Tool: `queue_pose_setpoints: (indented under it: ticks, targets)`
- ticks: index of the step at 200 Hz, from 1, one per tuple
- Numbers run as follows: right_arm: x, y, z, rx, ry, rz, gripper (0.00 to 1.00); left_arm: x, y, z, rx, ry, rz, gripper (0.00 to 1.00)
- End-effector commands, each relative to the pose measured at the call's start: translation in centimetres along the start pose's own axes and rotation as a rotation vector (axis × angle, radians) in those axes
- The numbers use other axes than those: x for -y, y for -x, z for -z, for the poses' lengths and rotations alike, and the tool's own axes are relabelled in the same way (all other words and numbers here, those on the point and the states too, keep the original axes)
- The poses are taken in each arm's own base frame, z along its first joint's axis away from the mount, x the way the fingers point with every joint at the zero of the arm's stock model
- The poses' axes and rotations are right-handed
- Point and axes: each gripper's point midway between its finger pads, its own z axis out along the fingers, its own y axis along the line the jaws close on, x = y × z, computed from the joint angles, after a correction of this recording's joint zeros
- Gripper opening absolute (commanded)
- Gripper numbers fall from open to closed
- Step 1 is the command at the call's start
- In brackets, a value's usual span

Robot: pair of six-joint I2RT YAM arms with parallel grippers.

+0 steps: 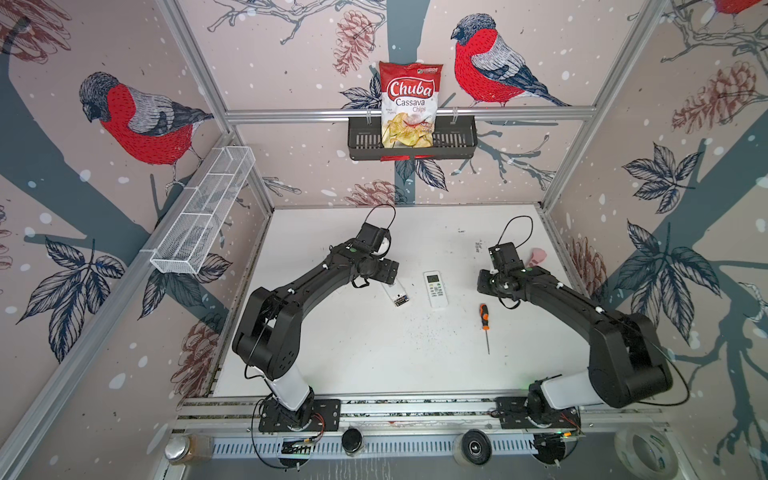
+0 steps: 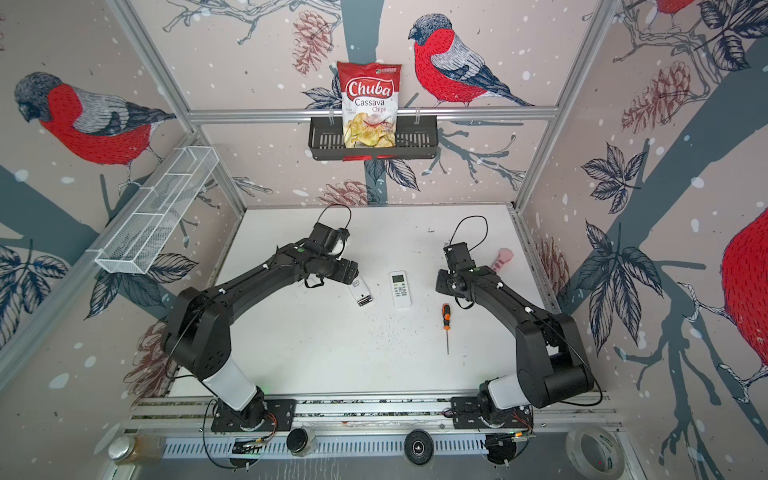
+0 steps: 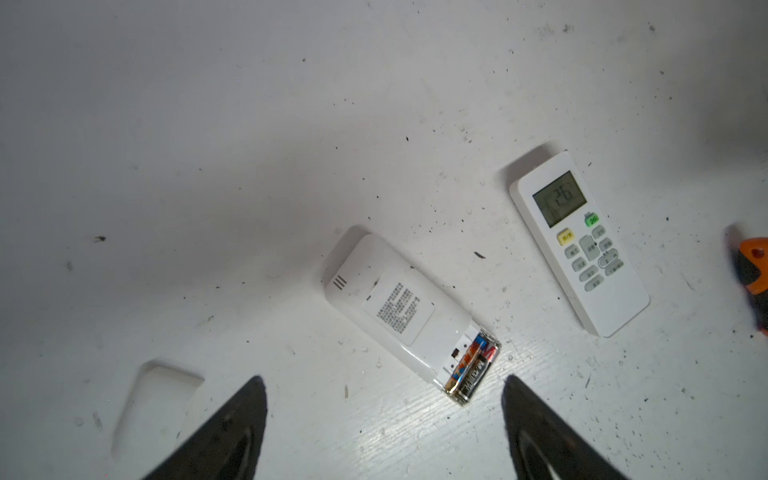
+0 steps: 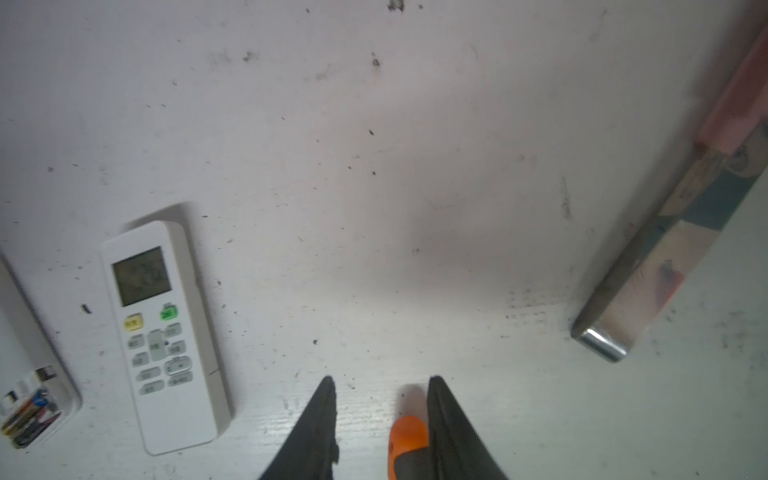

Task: Unload the batteries from the remote control
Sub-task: 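Grasp the orange-handled screwdriver with the right gripper while the left gripper hovers over the remote, then lift the screwdriver with the right gripper toward the left gripper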

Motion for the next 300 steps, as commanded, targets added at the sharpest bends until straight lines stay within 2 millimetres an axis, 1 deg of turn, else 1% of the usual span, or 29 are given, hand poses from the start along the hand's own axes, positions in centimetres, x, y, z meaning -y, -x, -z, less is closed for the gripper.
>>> queue_pose_setpoints:
  ticks: [1,13,28,35,62,89,105,128,139,171,185,187,189,202,225,239,248,275,300]
  targets:
    - [0.9,-1.2,-0.4,-0.037,-0.073,0.04,0.38,-0.1,-0.8,-0.2,-0.016,0.026,0.002,0.9]
    - [1.3,-1.9,-0.8,-0.059,-0.104,0.048,0.38,0.1,-0.6,-0.1,0.01,0.028,0.017,0.91]
    - [1.1,-2.8,-1.2,-0.083,-0.114,0.065,0.38,0.5,-0.4,0.2,0.049,0.013,0.034,0.93]
    - [1.0,-3.2,-1.3,-0.096,-0.118,0.075,0.38,0.6,-0.2,0.4,0.069,0.009,0.043,0.96]
    - [1.3,-4.7,-1.8,-0.133,-0.143,0.089,0.38,0.7,0.4,1.1,0.116,0.005,0.067,0.96]
    - [1.4,-5.4,-2.0,-0.151,-0.151,0.082,0.39,1.4,1.1,2.0,0.174,-0.019,0.085,0.96]
    - [1.6,-5.8,-2.1,-0.163,-0.157,0.078,0.39,1.7,1.6,2.4,0.209,-0.002,0.085,0.96]
    - [1.5,-6.4,-2.5,-0.183,-0.142,0.07,0.38,2.6,1.6,2.5,0.233,-0.005,0.077,0.96]
    - [1.6,-6.6,-2.8,-0.196,-0.143,0.069,0.35,2.7,1.4,2.6,0.244,-0.006,0.081,0.96]
    - [1.4,-7.2,-3.5,-0.219,-0.129,0.062,0.26,2.7,1.4,3.7,0.302,-0.022,0.097,0.96]
    - [1.2,-7.4,-3.7,-0.225,-0.12,0.059,0.22,3.0,2.2,4.5,0.34,-0.039,0.102,0.96]
    - [1.2,-7.4,-3.8,-0.226,-0.119,0.057,0.21,2.9,1.6,4.2,0.328,-0.037,0.104,0.96]
    - [1.2,-7.4,-3.8,-0.227,-0.117,0.058,0.21,2.9,1.5,4.2,0.328,-0.039,0.104,0.96]
    - [0.9,-7.3,-3.8,-0.226,-0.105,0.054,0.17,3.1,1.7,4.5,0.351,-0.054,0.107,0.96]
    - [0.3,-6.2,-3.3,-0.194,-0.086,0.045,0.15,3.5,2.3,5.2,0.394,-0.084,0.11,0.96]
    - [-0.3,-5.1,-2.8,-0.164,-0.065,0.038,0.14,4.0,2.8,5.7,0.434,-0.117,0.108,0.96]
    - [-0.9,-4.0,-2.3,-0.135,-0.047,0.032,0.14,4.4,3.1,6.1,0.466,-0.144,0.107,0.96]
    - [-3.3,0.2,-0.3,-0.025,0.036,0.004,0.12,5.6,4.1,7.7,0.581,-0.238,0.098,0.96]
    - [-6.2,4.9,1.8,0.102,0.151,-0.048,0.12,6.3,5.0,8.9,0.666,-0.29,0.084,0.96]
